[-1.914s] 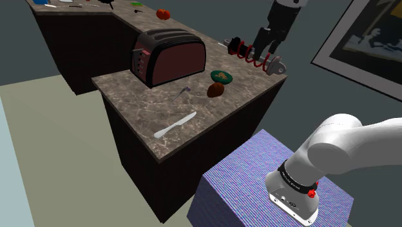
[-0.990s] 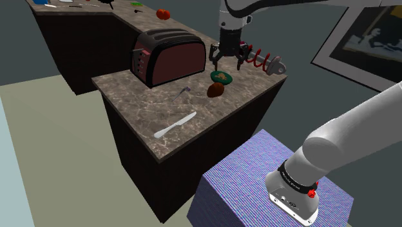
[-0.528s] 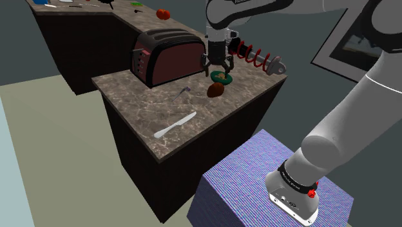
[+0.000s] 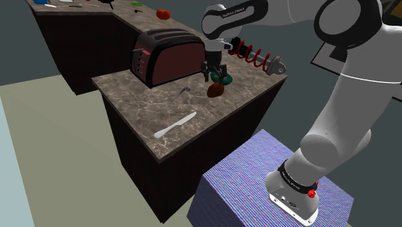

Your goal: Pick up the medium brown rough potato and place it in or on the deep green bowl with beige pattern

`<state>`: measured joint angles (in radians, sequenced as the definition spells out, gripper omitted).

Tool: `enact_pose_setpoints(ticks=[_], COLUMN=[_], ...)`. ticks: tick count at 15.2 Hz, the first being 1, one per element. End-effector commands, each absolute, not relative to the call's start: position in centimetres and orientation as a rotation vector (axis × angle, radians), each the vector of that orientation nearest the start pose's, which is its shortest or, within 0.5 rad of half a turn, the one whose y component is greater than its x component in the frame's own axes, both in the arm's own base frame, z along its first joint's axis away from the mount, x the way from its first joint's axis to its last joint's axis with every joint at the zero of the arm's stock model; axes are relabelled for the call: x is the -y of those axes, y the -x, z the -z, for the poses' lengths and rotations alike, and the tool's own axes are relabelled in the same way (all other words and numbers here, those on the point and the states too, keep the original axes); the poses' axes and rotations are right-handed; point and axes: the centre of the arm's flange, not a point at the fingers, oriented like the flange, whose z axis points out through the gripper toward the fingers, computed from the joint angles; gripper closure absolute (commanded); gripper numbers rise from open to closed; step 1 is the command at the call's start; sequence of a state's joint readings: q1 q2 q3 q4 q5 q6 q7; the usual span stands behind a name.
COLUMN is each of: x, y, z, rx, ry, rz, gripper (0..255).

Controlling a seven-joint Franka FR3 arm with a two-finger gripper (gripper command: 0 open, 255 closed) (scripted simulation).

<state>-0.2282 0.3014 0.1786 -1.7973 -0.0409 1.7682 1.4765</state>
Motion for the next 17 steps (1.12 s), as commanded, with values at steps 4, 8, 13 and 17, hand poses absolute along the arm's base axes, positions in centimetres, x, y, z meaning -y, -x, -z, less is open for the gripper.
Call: enact_pose_setpoints(ticks=[4, 8, 13, 17], x=[4.2, 4.1, 4.1, 4.1], y=[-58.6, -58.1, -58.1, -58.2], z=[-33.6, -32.3, -32.3, -32.3], rx=[-2.293, -2.293, -2.293, -2.293], ry=[2.393, 2.393, 2.393, 2.393], rz=[-0.432, -0.432, -0.432, -0.432], gripper=[0, 0, 0, 255])
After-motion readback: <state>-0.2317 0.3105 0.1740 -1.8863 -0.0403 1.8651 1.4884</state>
